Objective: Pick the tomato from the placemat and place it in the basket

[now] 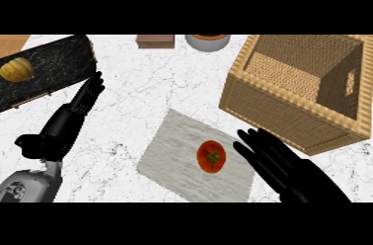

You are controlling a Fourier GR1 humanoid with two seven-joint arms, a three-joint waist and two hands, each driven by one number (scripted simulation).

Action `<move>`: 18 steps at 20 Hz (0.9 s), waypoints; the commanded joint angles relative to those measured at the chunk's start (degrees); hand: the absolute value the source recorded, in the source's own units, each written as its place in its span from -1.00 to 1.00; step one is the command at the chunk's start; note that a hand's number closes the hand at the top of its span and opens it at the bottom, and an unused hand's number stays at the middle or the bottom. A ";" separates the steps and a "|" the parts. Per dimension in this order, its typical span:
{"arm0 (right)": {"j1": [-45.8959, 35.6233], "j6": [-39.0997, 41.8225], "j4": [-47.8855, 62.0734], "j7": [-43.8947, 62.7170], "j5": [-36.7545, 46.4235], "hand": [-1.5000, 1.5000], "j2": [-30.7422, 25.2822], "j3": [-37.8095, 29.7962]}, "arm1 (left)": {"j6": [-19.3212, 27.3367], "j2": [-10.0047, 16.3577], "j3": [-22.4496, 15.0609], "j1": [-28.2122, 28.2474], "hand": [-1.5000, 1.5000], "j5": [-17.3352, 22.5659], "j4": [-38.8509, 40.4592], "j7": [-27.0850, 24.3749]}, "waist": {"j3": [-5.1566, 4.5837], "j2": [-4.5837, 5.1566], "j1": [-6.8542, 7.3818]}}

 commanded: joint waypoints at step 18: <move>1.63 -10.57 15.39 -13.96 11.34 -1.00 11.36 3.69 | -5.86 -7.35 4.90 1.81 0.00 -6.15 -0.73 0.57 | -0.02 -0.01 -0.01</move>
